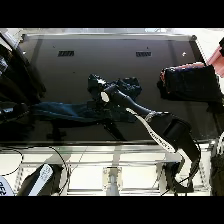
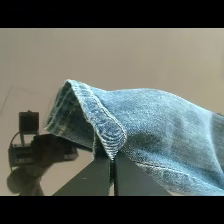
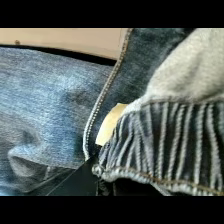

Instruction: Fold the clothes and pants, and hang the long-sleeved shirts on hangers.

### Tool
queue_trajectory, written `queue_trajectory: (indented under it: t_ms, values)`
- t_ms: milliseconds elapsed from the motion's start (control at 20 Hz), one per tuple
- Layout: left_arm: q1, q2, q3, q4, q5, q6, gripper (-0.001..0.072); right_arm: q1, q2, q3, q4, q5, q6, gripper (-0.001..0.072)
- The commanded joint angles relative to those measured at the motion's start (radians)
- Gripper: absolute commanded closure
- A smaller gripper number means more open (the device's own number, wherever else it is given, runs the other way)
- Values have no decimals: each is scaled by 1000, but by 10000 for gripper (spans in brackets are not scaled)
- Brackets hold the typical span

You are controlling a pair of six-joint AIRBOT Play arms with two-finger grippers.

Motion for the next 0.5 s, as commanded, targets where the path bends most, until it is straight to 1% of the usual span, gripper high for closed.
queue_trajectory:
  t_ms: [0,100,200,250,300,350,450]
  values:
    - [-48,0,0,0,-2,0,685,0,3,25,30,8,-48,682]
    - [-80,0,0,-8,-5,0,686,-15,19,127,25,87,-147,682]
    - [-86,0,9,-113,-23,0,687,-46,57,295,-5,227,-255,683]
    - [-84,0,27,-174,-37,1,686,-67,84,386,-46,309,-293,683]
    - [-84,0,58,-203,-44,0,686,-95,131,458,-90,380,-326,683]
    - [-84,0,100,-213,-48,-1,686,-127,200,472,-121,416,-346,683]
    - [-83,-1,204,-210,-44,-28,687,-216,373,419,-173,489,-381,683]
